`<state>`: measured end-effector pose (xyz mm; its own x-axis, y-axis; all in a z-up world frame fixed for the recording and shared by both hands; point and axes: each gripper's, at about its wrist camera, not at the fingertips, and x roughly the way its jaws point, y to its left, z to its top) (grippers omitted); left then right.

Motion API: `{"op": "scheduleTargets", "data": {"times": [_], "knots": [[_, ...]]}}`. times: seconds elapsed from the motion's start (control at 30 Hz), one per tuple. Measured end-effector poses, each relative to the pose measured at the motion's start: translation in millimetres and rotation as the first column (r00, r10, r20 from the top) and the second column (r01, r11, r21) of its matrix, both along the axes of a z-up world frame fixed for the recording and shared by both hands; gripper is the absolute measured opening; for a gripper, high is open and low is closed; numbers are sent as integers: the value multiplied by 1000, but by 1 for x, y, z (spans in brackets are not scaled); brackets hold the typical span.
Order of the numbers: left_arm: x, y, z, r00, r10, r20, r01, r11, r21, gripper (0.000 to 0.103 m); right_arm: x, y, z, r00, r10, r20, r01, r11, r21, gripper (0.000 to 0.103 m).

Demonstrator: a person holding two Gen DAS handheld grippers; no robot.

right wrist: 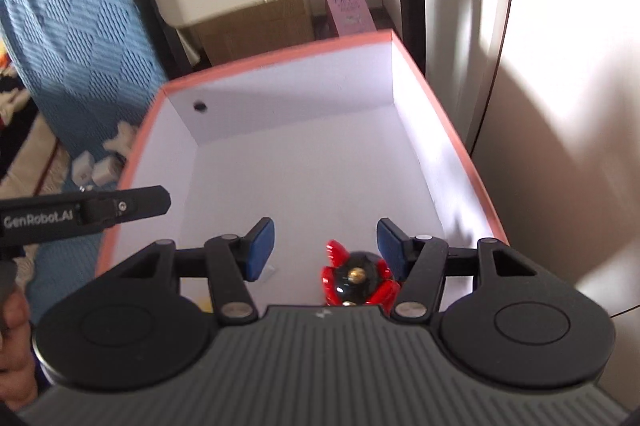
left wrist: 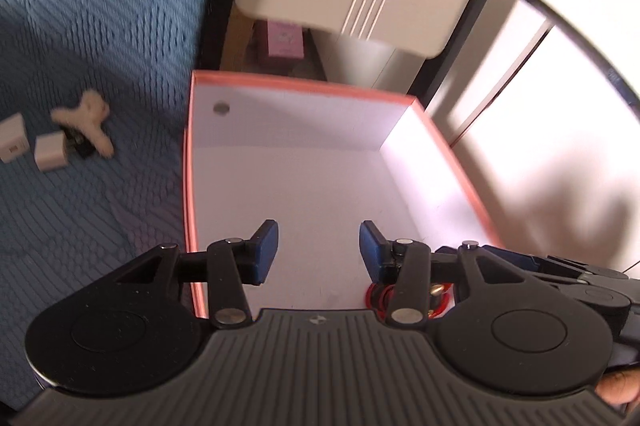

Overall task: Organize rigid objects
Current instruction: 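Withdraw both open grippers from the box back toward the cushion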

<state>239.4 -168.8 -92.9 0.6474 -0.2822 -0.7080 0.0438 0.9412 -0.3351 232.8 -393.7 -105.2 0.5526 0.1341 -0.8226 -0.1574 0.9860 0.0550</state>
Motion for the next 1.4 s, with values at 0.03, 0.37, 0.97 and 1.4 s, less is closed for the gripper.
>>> {"op": "scheduleTargets", "data": {"times": [0.03,0.37,0.97,1.4], "knots": [[-4,2,6,1000,0,16,0,1000,-1,51,-1,2,6,1000,1,13,-1,1000,1,60],[-49,33,64,985,18,169,-16,1000,-9,51,-10,35,63,990,44,135,-44,999,-1,60],[-114,116,88,959,57,277,-67,997,27,51,-51,118,101,966,162,200,-158,987,-34,60],[-140,187,67,945,153,288,-172,984,41,51,-82,169,68,955,234,181,-229,972,-51,60]]}}
